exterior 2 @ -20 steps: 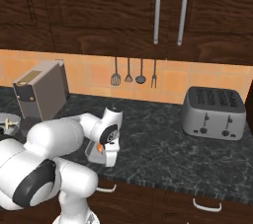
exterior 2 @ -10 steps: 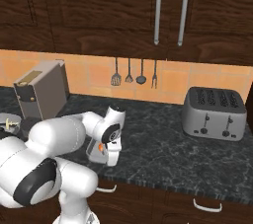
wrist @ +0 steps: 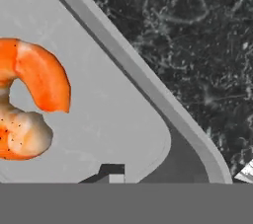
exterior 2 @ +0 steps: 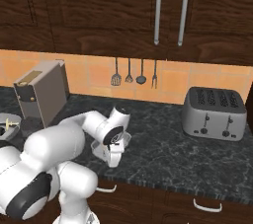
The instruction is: Take the meat container that has the shrimp and place it on the second highest rack of the freezer. Then take the vegetable container that has the cucumber and mushroom and place it on the highest rack of the freezer.
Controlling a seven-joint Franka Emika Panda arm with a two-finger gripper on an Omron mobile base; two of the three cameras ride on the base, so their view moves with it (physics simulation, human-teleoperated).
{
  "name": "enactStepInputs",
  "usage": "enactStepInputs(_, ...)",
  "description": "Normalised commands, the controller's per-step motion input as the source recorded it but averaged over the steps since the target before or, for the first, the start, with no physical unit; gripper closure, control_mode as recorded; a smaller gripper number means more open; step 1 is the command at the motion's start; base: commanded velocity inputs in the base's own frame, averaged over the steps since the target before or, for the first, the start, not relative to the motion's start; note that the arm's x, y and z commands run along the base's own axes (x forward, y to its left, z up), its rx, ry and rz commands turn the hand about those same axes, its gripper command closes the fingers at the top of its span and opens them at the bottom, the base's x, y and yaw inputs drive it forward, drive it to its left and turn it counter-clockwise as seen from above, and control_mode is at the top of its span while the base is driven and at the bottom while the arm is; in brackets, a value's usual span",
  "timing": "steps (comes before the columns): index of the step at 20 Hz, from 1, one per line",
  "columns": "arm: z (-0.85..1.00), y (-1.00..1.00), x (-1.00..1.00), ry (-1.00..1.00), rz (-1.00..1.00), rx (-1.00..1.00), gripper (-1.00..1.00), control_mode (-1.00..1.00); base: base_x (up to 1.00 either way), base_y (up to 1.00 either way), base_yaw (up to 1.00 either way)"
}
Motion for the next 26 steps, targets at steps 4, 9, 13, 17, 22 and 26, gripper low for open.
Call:
enactStepInputs(4, 0.89, 0.04, -0.60, -0.12, -0.02, 0.00, 1.00, -1.00, 0.00, 0.00, 0.00)
enactStepInputs(9, 0.88, 0.15, -0.72, -0.06, -0.01, -0.06, 1.00, -1.00, 0.00, 0.00, 0.00)
enactStepInputs(13, 0.84, 0.19, -0.59, -0.02, -0.05, -0.12, 1.00, -1.00, 0.00, 0.00, 0.00)
enactStepInputs(17, 0.72, 0.15, -0.58, -0.01, -0.02, -0.04, 1.00, -1.00, 0.00, 0.00, 0.00)
enactStepInputs(22, 0.83, 0.07, -0.67, 0.00, -0.03, -0.08, 1.00, -1.00, 0.00, 0.00, 0.00)
enactStepInputs(26, 0.85, 0.02, -0.69, 0.00, -0.04, -0.05, 1.00, -1.00, 0.00, 0.00, 0.00)
